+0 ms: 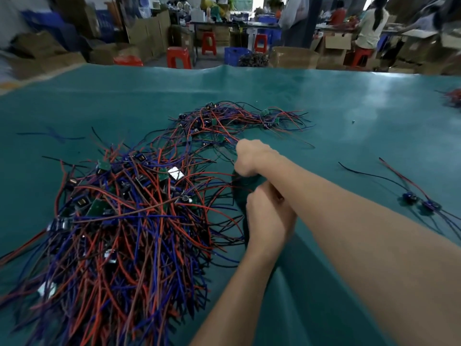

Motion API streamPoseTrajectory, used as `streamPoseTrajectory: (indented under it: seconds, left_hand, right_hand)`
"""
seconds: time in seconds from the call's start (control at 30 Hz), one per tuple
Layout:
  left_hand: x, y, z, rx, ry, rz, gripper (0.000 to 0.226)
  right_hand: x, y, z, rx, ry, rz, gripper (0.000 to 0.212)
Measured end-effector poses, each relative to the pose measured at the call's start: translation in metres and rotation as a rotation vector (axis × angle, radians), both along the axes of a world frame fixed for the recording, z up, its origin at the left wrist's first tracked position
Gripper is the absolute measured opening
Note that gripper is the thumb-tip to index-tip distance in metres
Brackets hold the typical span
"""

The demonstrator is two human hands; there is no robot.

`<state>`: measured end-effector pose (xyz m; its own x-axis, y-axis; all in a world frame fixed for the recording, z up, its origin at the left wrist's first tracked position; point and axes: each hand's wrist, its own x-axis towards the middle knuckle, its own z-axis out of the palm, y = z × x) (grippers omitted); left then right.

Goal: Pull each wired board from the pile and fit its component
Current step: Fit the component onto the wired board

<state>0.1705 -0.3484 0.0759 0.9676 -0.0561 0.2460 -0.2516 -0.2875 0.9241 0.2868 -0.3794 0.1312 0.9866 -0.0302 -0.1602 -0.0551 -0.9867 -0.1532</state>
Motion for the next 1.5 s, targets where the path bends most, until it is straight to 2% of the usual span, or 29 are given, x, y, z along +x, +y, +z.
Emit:
streamPoseTrajectory:
  seconds: [0.13, 0.33, 0.37, 0.5, 0.6, 0.73, 0.8, 0.87, 0.9, 0.93, 1.03, 1.1, 1.17, 1.23, 1.3, 1.4, 1.5]
  left_hand:
    - [0.004, 0.000, -0.003, -0.154, 0.096, 0.103, 0.009]
    - [0.009, -0.004, -0.006, -0.301, 0.159, 0.145, 0.018]
    - [0.010, -0.005, -0.006, -0.301, 0.171, 0.132, 0.021]
    - [0.010, -0.007, -0.007, -0.360, 0.220, 0.062, 0.031]
    - [0.012, -0.006, -0.009, -0.301, 0.216, 0.072, 0.027]
    - [0.012, -0.004, -0.011, -0.222, 0.201, 0.075, 0.029]
    - [0.010, -0.003, -0.009, -0.209, 0.194, 0.063, 0.033]
    - [0.008, -0.004, -0.009, -0.194, 0.167, 0.034, 0.035]
    - [0.007, -0.005, -0.010, -0.153, 0.135, 0.020, 0.036]
    - [0.005, -0.006, -0.010, -0.099, 0.100, 0.011, 0.035]
    - [0.003, -0.007, -0.008, -0.075, 0.053, -0.019, 0.039]
    - [0.002, -0.007, -0.008, -0.149, 0.076, -0.076, 0.044]
    - [0.002, -0.008, -0.007, -0.234, 0.101, -0.104, 0.040]
    - [0.002, -0.008, -0.007, -0.263, 0.102, -0.070, 0.033]
    - [0.002, -0.008, -0.007, -0.219, 0.075, -0.065, 0.033]
    - [0.000, -0.009, -0.006, -0.182, 0.132, -0.214, 0.043]
    - [-0.001, -0.008, -0.006, -0.244, 0.165, -0.304, 0.024]
  right_hand:
    - [-0.007, -0.028, 0.009, -0.078, -0.025, 0.007, 0.018]
    - [-0.078, -0.106, 0.029, -0.132, -0.031, -0.096, 0.020]
    - [-0.095, -0.112, 0.032, -0.079, -0.020, -0.094, 0.019]
    - [-0.161, -0.111, 0.041, 0.380, 0.121, -0.013, 0.016]
    - [-0.174, -0.105, 0.034, 0.452, 0.212, 0.104, 0.012]
    - [-0.167, -0.107, 0.028, 0.528, 0.272, 0.141, 0.012]
    - [-0.154, -0.113, 0.021, 0.544, 0.073, 0.053, 0.013]
    - [-0.138, -0.119, 0.004, 0.457, -0.324, -0.118, 0.014]
    - [-0.133, -0.116, -0.004, 0.445, -0.462, -0.179, 0.014]
    - [-0.131, -0.111, -0.012, 0.470, -0.521, -0.195, 0.015]
    - [-0.129, -0.105, -0.033, 0.490, -0.480, -0.145, 0.025]
    - [-0.130, -0.111, -0.036, 0.658, -0.470, -0.171, 0.017]
    - [-0.133, -0.116, -0.033, 1.030, -0.427, -0.252, 0.002]
    - [-0.138, -0.115, -0.029, 1.332, -0.359, -0.353, 0.003]
    - [-0.140, -0.112, -0.027, 1.532, -0.330, -0.397, 0.006]
    - [-0.142, -0.100, -0.024, 1.689, -0.276, -0.398, 0.011]
    - [-0.144, -0.091, -0.028, 1.721, -0.218, -0.383, 0.012]
